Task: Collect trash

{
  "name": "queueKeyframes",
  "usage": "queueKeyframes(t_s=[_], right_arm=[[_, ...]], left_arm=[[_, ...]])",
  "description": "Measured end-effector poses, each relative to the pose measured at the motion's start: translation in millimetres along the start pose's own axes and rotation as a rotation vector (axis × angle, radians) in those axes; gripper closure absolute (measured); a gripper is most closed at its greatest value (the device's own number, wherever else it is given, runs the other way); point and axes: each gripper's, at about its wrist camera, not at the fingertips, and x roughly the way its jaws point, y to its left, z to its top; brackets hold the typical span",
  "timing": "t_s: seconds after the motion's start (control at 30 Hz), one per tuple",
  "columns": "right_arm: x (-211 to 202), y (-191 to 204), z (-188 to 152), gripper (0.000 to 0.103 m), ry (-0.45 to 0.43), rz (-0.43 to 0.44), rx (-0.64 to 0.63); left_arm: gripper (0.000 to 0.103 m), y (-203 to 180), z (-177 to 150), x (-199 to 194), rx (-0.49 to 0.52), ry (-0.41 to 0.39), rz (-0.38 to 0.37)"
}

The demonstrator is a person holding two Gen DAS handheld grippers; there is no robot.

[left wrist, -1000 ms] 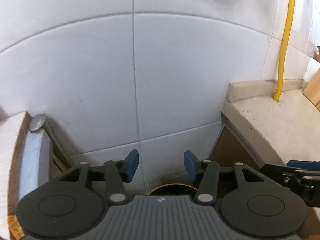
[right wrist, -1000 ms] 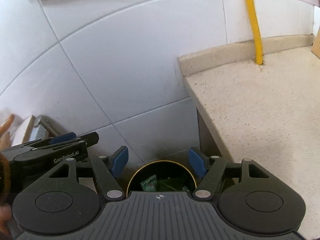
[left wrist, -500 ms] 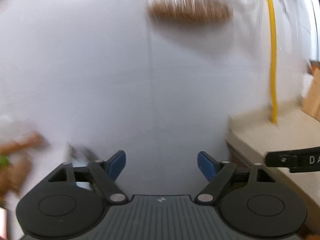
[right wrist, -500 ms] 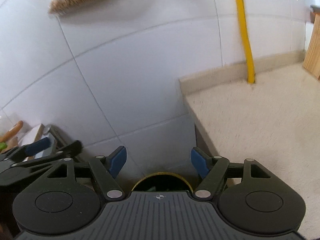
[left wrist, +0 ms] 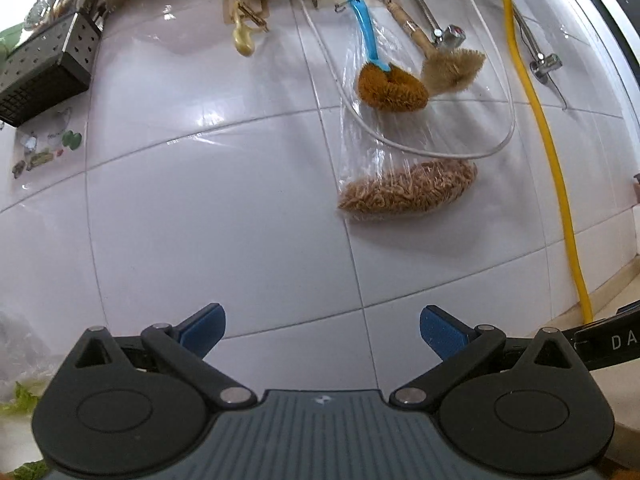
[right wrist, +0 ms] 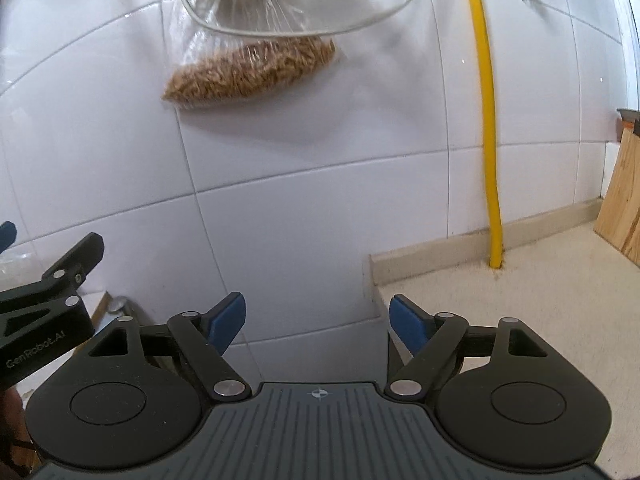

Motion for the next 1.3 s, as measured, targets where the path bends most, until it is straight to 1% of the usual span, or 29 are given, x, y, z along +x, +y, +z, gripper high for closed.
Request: queueKeyframes(t_s=[0.07, 0.13, 0.2, 0.27, 0.33, 0.4, 0.47, 0.53, 0.6, 0.63, 0.67, 0.7, 0.77, 0.83, 0.9, 0.93, 1.03, 1.17, 1.3], right_arm=[[-3.3, 0.0, -0.3, 0.019, -0.017, 0.004, 0.001], [-6.5, 0.3, -0.6, 0.018, -0.032, 0.008, 0.000], [-9.7, 0.9, -1.1, 0.018, -0.045, 0.009, -0.003], [-11.1, 1.4, -1.6, 0.018, -0.044, 0.012, -0.004], [-11.5, 2.1, -2.3, 0.018, -0.038, 0.014, -0.006], [-10.9, 3.0, -3.3, 0.017, -0.031, 0.016, -0.009], [-10.0, 3.7, -4.7, 0.017, -0.020, 0.018, -0.010], [-9.1, 3.7, -6.7, 0.017, -0.003, 0.020, -0.010], [-8.3, 3.7, -9.1, 0.017, 0.018, 0.021, -0.007], [-7.7, 3.6, -10.5, 0.017, 0.031, 0.024, -0.005], [-6.7, 3.8, -11.9, 0.017, 0.046, 0.024, -0.007], [-5.5, 4.0, -13.6, 0.016, 0.061, 0.019, -0.007], [-1.0, 4.3, -17.5, 0.016, 0.110, 0.009, -0.008], [1.7, 3.1, -22.1, 0.016, 0.146, 0.000, 0.005], [4.1, 1.1, -27.3, 0.016, 0.178, 0.002, 0.018], [4.4, -0.3, -29.9, 0.016, 0.187, -0.002, 0.030], [4.6, -2.5, -36.8, 0.016, 0.213, -0.024, 0.036], [5.7, -8.1, -43.7, 0.016, 0.243, -0.044, 0.064], [4.4, -8.8, -46.9, 0.016, 0.253, -0.053, 0.066]], left_arm=[[0.002, -1.8, -0.5, -6.0, 0.009, -0.038, 0.025], [0.002, -2.0, -1.2, -16.3, 0.027, -0.095, 0.074], [0.002, -5.1, -2.3, -22.3, 0.065, -0.158, 0.122], [0.002, -8.1, -3.1, -25.8, 0.099, -0.201, 0.149], [0.002, -8.8, -2.4, -25.7, 0.108, -0.194, 0.136], [0.002, -7.3, -1.2, -22.2, 0.087, -0.154, 0.108], [0.002, -4.7, -1.0, -17.9, 0.059, -0.104, 0.080], [0.002, -1.8, -1.8, -10.7, 0.028, -0.035, 0.040], [0.002, 1.8, -2.3, -0.7, -0.019, 0.078, -0.024], [0.002, 3.8, -2.9, 6.3, -0.046, 0.143, -0.058], [0.002, 6.1, -4.2, 15.3, -0.085, 0.226, -0.098], [0.002, 7.8, -6.7, 25.4, -0.124, 0.314, -0.142], [0.003, 8.2, -17.0, 49.5, -0.199, 0.520, -0.224], [0.003, 8.1, -30.7, 68.2, -0.270, 0.686, -0.293], [0.003, 6.3, -44.4, 79.5, -0.317, 0.803, -0.327], [0.003, 4.4, -49.2, 81.4, -0.321, 0.832, -0.326], [0.003, -4.8, -54.2, 81.3, -0.274, 0.856, -0.315], [0.003, -13.7, -57.5, 79.4, -0.263, 0.887, -0.341], [0.003, -16.6, -55.8, 75.9, -0.243, 0.885, -0.348]])
